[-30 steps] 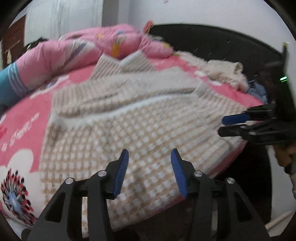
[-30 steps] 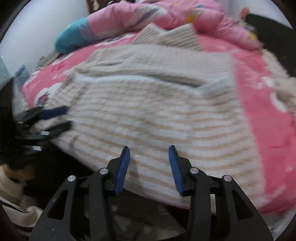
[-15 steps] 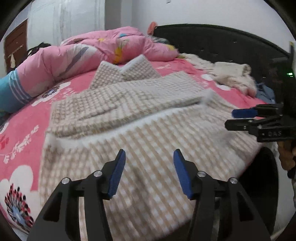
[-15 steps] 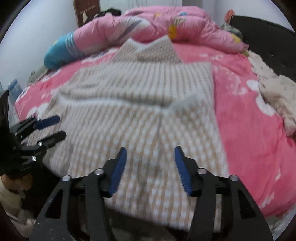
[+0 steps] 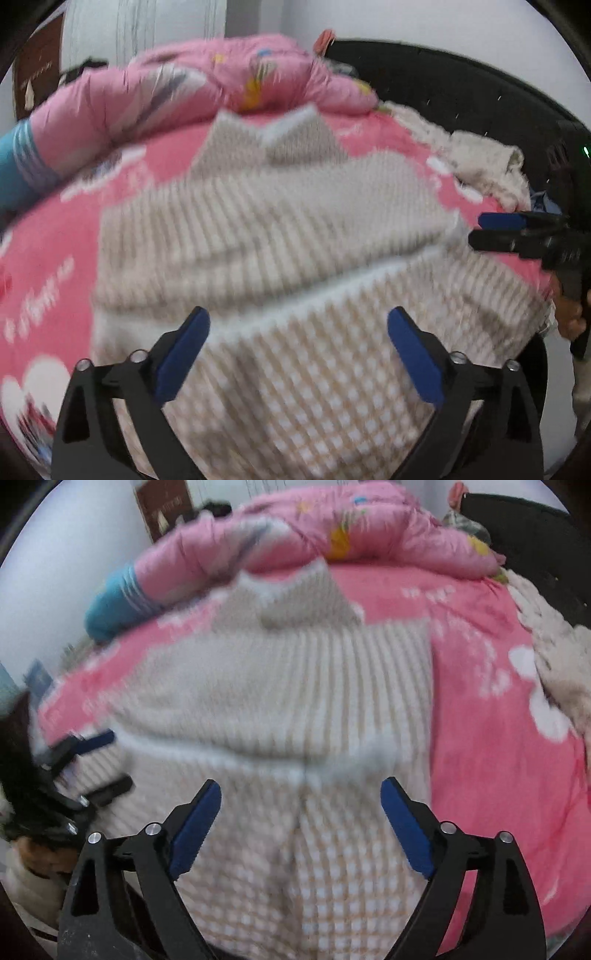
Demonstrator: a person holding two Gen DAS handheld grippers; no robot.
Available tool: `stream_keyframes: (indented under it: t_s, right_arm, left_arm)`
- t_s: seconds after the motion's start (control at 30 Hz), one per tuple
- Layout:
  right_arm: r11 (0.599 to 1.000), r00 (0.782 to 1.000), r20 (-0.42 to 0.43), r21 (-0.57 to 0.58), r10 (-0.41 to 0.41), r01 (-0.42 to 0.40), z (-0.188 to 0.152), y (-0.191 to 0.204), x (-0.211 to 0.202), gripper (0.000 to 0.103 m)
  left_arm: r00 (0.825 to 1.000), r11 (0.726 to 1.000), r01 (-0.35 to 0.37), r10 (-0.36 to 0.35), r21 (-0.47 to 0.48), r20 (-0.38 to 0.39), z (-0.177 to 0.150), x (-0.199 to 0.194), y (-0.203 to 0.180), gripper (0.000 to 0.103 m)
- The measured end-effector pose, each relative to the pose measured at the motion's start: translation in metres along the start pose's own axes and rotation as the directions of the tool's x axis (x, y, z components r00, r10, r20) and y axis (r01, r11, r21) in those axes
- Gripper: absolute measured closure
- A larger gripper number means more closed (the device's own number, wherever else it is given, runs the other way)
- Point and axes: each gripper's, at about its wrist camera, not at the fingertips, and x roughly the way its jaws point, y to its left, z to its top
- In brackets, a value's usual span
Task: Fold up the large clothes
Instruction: 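Grasp the coat collar corner with both tools and lift it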
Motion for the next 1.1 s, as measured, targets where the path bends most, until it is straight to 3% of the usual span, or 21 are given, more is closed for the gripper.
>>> stream_keyframes:
  t_s: [0.1,0.2,0.27,0.37,0.53,0.6,0.7,0.8,0.87,0.9,0.97,1.1]
  right_arm:
    - [0.994,0.994,0.044,0.045,0.101,-0.103,0.041,-0.013,0.004,0.014]
    - [0.992,0.991,0.065,0.048,0.116,-0.119,0.084,-0.021,0.020,0.014]
    - [0.992,0.989,0.093,0.026,0.119,-0.122,0.119,-0.027,0.040,0.014]
    - [0.987,0.988,0.078,0.077,0.133,-0.139,0.159,-0.039,0.074,0.014]
    - [0.969,0.984,0.019,0.176,0.175,-0.176,0.204,-0.065,0.138,0.014]
    - [0.955,0.981,-0.016,0.231,0.195,-0.186,0.216,-0.076,0.167,0.015]
    - [0.943,0.974,-0.053,0.264,0.222,-0.201,0.221,-0.082,0.191,0.024]
    - [0.947,0.971,-0.071,0.250,0.228,-0.204,0.219,-0.081,0.201,0.043]
    - [0.953,0.972,-0.076,0.227,0.224,-0.202,0.216,-0.078,0.201,0.062]
    - [0.953,0.970,-0.074,0.219,0.232,-0.211,0.215,-0.078,0.200,0.066]
    - [0.955,0.970,-0.067,0.201,0.235,-0.218,0.214,-0.076,0.191,0.084]
    - [0.972,0.978,-0.072,0.145,0.197,-0.185,0.209,-0.065,0.173,0.090]
  left_arm:
    - [1.000,1.000,0.002,-0.003,0.013,0.029,0.036,0.002,0.014,0.005]
    - [0.999,1.000,-0.006,0.006,-0.003,0.044,0.077,0.014,0.034,0.005]
    - [0.994,0.998,0.028,-0.022,-0.058,0.103,0.110,0.023,0.055,0.005]
    - [0.990,0.991,-0.008,0.027,-0.134,0.139,0.153,0.052,0.084,0.005]
    - [0.999,0.976,-0.031,0.034,-0.216,0.010,0.217,0.136,0.113,0.005]
    - [0.996,0.970,-0.077,0.064,-0.233,-0.059,0.229,0.170,0.119,0.005]
    - [0.984,0.965,-0.143,0.116,-0.219,-0.132,0.233,0.205,0.122,0.006]
    - [0.972,0.947,-0.207,0.173,-0.243,-0.156,0.230,0.222,0.128,0.010]
    - [0.974,0.950,-0.198,0.164,-0.243,-0.154,0.228,0.224,0.128,0.018]
    - [0.974,0.952,-0.200,0.167,-0.234,-0.152,0.228,0.224,0.128,0.021]
    - [0.976,0.958,-0.192,0.164,-0.211,-0.146,0.227,0.221,0.122,0.038]
    - [0.982,0.966,-0.151,0.122,-0.210,-0.144,0.228,0.209,0.114,0.063]
